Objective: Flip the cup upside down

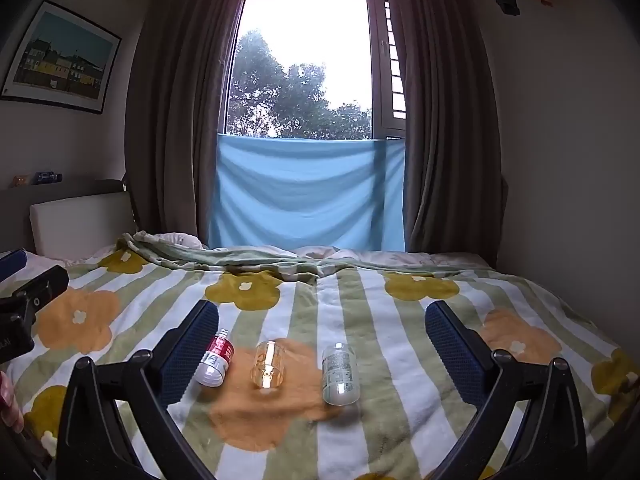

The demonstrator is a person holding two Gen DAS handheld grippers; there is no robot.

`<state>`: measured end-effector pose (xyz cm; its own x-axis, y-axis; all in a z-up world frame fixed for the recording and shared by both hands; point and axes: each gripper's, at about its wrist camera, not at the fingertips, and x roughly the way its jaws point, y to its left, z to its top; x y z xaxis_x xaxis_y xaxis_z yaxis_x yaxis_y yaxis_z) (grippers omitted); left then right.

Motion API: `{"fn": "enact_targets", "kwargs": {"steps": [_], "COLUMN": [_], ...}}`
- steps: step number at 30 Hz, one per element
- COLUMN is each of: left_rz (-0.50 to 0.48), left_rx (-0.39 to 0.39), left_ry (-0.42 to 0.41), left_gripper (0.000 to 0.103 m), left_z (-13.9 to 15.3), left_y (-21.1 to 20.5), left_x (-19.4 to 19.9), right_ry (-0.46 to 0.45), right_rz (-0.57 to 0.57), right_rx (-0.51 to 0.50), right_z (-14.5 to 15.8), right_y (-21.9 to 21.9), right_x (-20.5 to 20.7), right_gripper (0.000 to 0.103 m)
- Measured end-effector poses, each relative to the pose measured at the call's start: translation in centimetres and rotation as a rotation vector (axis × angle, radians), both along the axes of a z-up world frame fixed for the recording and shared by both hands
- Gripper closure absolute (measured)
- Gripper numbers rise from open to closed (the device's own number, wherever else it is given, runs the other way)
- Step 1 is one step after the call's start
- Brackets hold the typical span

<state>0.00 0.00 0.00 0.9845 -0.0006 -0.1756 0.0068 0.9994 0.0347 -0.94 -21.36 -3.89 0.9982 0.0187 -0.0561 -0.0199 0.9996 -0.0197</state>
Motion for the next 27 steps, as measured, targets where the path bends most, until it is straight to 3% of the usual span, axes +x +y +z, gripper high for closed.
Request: {"fn": "enact_targets", "kwargs": {"steps": [8, 27], "left_rz": [-0.014, -0.024], "left_rx": [-0.044, -0.013], "left_ry": [-0.032, -0.012], "left_gripper": [0.000, 0.000], "left_z": [0.31, -0.10], "left_y": [0.84, 0.12], "left_x": [-0.19, -0.19], "right_ry": [-0.005, -0.027], "right_rz": [0.000, -0.013], "right_rx": [0.011, 0.012], "right_z": [0.78, 0.30], "right_y": [-0.42, -0.04], "right_x": [0.09, -0.05], "right_gripper": [0.000, 0.000]}}
